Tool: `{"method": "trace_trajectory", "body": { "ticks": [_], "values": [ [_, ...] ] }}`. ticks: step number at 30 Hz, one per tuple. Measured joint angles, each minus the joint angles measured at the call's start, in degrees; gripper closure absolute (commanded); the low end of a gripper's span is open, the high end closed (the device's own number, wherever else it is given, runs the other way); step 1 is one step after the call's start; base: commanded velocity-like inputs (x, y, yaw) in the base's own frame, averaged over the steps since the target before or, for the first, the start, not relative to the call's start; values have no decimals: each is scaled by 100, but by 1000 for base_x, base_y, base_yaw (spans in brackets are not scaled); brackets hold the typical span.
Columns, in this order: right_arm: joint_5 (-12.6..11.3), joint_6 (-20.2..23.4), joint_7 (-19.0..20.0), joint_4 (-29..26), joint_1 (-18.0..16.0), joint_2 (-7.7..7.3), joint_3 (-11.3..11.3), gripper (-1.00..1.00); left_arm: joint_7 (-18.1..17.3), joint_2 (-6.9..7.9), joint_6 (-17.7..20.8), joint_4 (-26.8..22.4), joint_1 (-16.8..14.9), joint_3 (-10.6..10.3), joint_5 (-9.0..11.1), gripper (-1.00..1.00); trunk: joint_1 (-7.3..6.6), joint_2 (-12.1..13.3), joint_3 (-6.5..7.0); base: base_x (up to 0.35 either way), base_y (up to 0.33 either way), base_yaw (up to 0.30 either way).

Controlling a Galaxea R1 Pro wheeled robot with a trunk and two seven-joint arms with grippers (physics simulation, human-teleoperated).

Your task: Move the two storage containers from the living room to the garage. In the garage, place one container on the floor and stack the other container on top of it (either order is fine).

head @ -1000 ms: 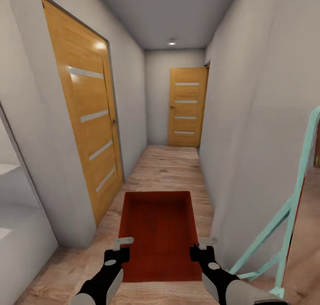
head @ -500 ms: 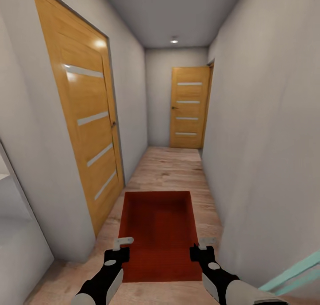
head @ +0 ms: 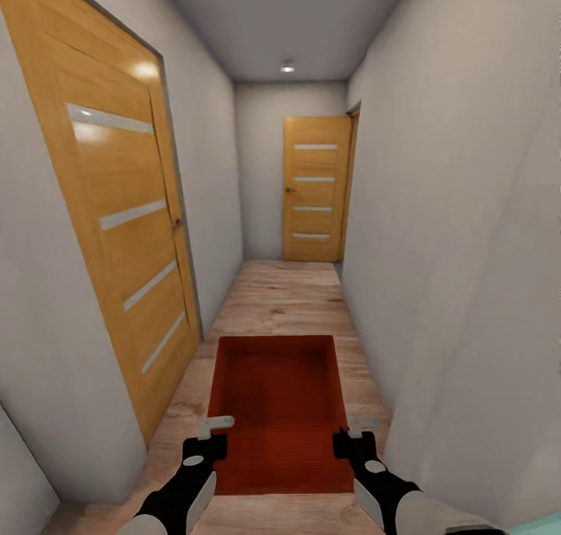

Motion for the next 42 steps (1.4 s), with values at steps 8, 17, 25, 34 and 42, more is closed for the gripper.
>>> {"method": "trace_trajectory", "body": {
  "ticks": [8, 17, 25, 34, 42],
  "values": [
    [4, 2, 1, 2, 0, -2, -7, 100, 2, -5, 1, 6, -2, 8, -7, 100, 0, 0, 0, 321, 99, -256],
    [-11, -1, 2, 3, -1, 0, 2, 100, 3, -2, 1, -3, 1, 3, -4, 100, 0, 0, 0, 321, 99, -21],
    [-4, 1, 1, 2, -1, 1, 1, 100, 1, 1, 1, -1, 0, 0, 0, 100, 0, 0, 0, 321, 99, 0],
    [-11, -1, 2, 3, -1, 1, 3, 100, 2, -1, 1, -5, 2, 2, -3, 100, 0, -1, 0, 321, 78, 0],
    [-9, 1, 2, 3, -1, -1, 6, 100, 2, -4, -4, 2, 3, 10, -5, 100, 0, -1, 0, 321, 7, 0]
  ]
}}
